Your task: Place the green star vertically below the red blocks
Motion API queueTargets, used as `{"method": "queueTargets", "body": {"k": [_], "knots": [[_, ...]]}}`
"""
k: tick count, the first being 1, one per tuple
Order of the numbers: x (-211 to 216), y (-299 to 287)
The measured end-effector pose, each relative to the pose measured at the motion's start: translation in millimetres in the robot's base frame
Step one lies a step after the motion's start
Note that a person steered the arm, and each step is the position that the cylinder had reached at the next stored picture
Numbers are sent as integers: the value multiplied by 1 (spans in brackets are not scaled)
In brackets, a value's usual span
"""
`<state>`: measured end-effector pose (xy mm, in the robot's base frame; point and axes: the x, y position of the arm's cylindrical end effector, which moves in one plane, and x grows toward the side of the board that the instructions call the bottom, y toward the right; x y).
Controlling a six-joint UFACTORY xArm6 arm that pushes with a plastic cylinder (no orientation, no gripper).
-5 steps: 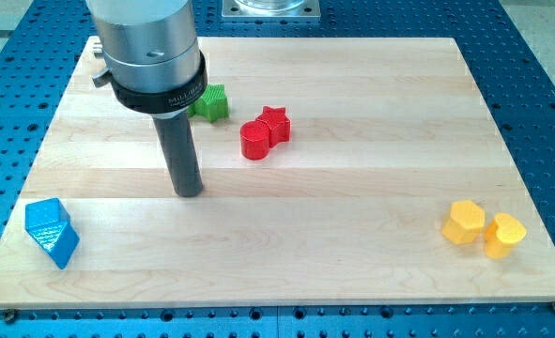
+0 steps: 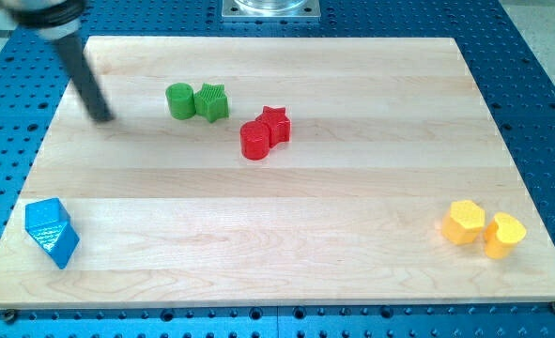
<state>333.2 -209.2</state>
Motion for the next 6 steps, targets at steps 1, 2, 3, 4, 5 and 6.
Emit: {"method": "queueTargets", "body": {"k": [1,2,3,4,5,6], "knots": [[-55,32],[-22,139],[-14,129],[76,69],[153,85],[132,86]]}}
